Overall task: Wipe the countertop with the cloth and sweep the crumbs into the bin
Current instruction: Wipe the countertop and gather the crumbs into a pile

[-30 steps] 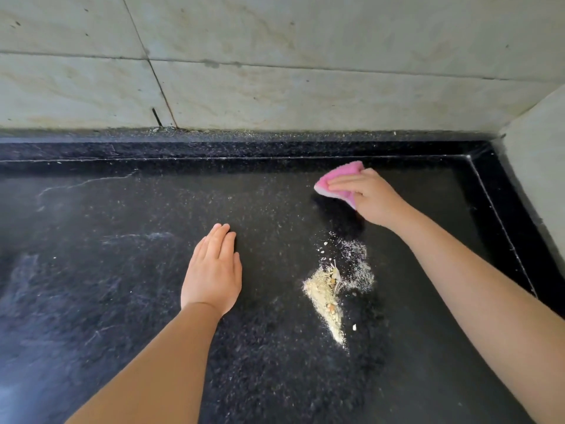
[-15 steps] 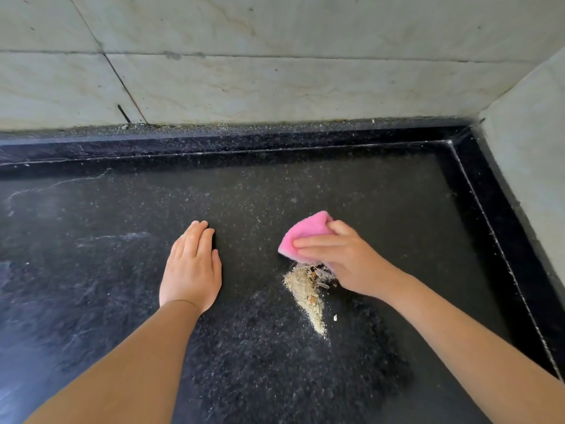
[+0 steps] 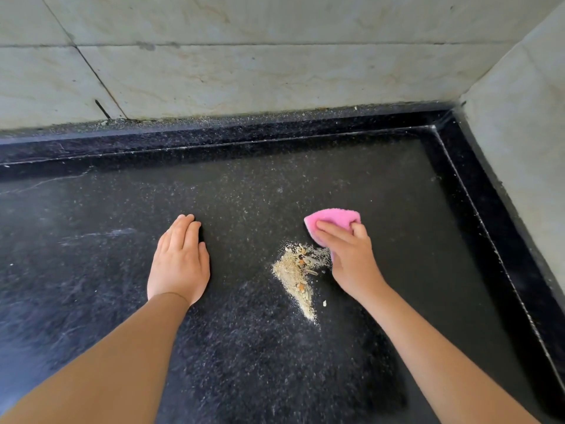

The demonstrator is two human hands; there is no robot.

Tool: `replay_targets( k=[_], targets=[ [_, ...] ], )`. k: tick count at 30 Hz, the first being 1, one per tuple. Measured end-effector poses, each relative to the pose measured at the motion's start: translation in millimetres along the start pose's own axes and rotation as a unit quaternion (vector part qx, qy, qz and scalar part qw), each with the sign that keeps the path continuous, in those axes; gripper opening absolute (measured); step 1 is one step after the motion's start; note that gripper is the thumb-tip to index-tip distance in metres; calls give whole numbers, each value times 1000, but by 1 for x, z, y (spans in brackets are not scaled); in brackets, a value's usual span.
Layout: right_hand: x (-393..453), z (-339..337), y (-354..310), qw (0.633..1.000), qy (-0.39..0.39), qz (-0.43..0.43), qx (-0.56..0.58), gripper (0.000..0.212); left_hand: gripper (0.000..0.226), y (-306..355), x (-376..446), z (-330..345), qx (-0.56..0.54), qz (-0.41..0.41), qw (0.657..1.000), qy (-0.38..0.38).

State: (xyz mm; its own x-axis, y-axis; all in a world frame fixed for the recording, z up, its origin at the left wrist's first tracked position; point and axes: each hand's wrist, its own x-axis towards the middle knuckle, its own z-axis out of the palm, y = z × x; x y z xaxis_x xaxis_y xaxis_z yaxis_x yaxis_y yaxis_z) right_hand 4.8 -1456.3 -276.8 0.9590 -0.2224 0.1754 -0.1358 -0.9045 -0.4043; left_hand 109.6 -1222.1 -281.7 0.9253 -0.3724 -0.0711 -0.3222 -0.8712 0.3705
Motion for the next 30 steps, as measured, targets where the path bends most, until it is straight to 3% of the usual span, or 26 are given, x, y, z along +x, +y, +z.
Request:
replay_targets(
  k=[4,9,14,17,20,24,27,30],
  targets=[
    [-28,-12,-29,998,-5,19,67,43,34,1,-1,0,-2,-1,1000,2],
    [-15,-33,-5,994,45,97,5,43,36,2,-1,-1,-5,-7,1000,-4],
    [-21,-22,-3,970,-53,230,-64,61,38,4,-2,-4,-10,-14,1000,-10],
    [-44,-14,-36,983,-67,156,-75,68,39,4,-1,-4,-10,-12,1000,-10],
    [-60,-7,-47,990,-33,109,-87,70,39,4,-1,-5,-12,-7,1000,-7],
    [-13,-22,-31,993,18,111,-26,45,38,3,-1,-3,-13,-8,1000,-6],
    [53,-18,-7,994,12,102,-45,48,38,1,-1,-3,-13,-3,1000,-3],
    [95,-17,18,973,-23,201,-110,50,38,1,-2,-1,-8,2,1000,-2]
  ],
)
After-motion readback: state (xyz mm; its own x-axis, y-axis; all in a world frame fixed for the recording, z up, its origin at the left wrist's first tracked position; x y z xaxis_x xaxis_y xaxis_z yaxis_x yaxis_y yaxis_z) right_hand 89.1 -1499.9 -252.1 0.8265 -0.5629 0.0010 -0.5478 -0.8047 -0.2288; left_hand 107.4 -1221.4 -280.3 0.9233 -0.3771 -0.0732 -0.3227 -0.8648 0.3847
